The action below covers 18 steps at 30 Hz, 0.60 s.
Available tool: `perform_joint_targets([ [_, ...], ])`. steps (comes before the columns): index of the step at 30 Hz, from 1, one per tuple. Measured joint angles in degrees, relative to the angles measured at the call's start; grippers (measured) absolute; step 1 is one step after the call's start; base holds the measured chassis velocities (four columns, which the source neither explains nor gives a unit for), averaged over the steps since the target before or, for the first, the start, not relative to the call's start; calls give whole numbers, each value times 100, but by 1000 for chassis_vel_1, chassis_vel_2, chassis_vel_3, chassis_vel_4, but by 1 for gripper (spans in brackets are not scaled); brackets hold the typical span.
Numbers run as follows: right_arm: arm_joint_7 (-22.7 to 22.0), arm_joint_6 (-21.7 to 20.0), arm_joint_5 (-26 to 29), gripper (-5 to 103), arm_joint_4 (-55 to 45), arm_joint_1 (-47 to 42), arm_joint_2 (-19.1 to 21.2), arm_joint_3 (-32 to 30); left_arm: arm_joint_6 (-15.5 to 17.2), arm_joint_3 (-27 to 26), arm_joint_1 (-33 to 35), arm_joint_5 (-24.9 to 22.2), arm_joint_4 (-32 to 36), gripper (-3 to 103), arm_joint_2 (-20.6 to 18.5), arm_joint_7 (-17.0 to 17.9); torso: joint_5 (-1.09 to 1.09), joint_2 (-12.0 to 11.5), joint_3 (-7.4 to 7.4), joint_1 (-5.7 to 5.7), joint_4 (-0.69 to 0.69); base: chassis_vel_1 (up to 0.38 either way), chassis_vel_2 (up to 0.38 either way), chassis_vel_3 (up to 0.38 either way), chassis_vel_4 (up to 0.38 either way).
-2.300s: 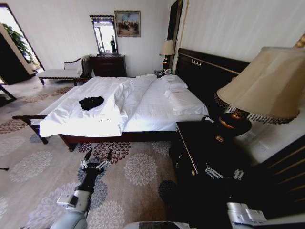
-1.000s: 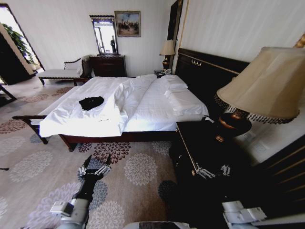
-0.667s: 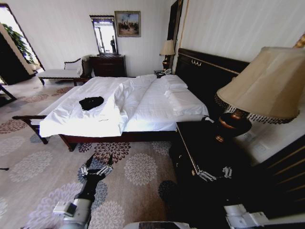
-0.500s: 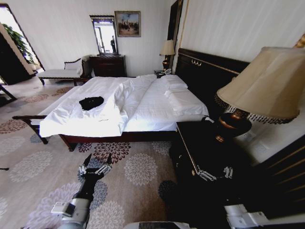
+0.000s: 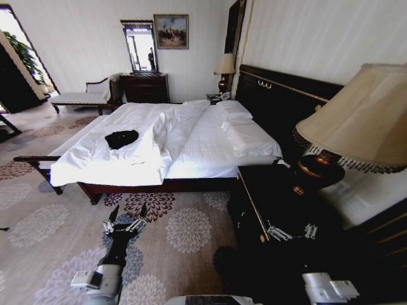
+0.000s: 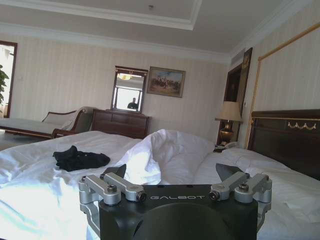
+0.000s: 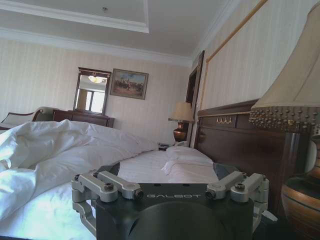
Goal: Fold the clothes on the bed.
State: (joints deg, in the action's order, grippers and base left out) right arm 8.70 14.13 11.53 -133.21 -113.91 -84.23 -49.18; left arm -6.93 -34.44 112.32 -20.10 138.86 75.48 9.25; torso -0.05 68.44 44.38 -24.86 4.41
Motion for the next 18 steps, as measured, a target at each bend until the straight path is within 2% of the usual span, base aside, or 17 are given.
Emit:
perform_joint_targets([
  [11,0,74,42,100,81,68,50,-6,66,28,-2,47,46,100,-29,-3,1,-3,3,-6,0,-291,276,300,-281],
  [18,-24,145,60,100,133,103,79,-8,61,41,30,91,68,100,-10,-14,0,-3,2,-5,0,-195,198,184,-199],
])
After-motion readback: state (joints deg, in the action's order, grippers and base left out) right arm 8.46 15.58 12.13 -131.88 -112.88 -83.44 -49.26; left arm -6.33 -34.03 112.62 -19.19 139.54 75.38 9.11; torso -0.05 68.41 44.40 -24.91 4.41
